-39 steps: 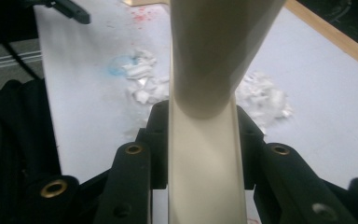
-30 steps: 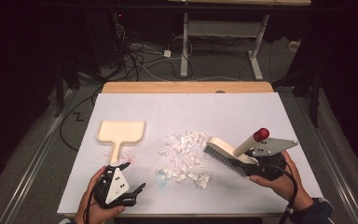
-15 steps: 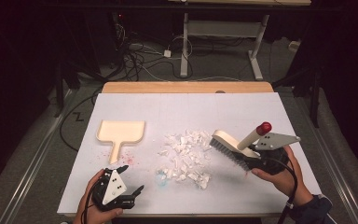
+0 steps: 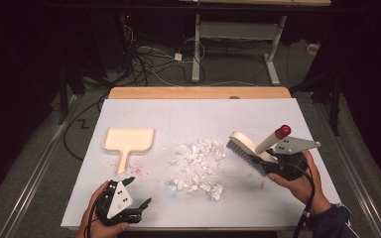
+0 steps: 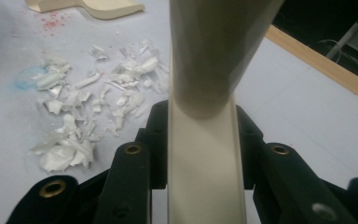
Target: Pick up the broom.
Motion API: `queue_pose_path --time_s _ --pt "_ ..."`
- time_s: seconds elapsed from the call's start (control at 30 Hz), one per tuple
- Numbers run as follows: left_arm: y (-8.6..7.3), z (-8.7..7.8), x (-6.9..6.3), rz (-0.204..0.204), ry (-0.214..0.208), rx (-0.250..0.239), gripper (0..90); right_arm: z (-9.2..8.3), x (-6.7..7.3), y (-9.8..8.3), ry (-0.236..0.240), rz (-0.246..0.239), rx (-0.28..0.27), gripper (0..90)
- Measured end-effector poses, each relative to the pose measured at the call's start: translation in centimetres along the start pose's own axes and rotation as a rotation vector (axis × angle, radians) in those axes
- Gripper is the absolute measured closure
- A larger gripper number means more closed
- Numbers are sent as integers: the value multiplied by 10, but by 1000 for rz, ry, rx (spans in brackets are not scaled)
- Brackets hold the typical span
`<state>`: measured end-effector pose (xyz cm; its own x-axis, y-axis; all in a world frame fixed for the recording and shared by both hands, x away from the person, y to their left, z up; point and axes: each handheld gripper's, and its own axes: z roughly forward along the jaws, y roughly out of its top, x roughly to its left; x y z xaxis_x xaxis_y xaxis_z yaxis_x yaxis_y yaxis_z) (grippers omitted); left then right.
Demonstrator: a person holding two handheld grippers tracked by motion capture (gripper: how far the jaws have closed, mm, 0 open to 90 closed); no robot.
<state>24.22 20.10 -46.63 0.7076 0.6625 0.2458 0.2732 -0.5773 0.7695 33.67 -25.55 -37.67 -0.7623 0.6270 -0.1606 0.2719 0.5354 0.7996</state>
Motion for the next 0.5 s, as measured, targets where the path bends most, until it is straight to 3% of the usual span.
queue_pose_path --time_s 0.5 --pt "-1 0 -2 2 -6 16 184 8 -12 -1 -42 14 7 675"
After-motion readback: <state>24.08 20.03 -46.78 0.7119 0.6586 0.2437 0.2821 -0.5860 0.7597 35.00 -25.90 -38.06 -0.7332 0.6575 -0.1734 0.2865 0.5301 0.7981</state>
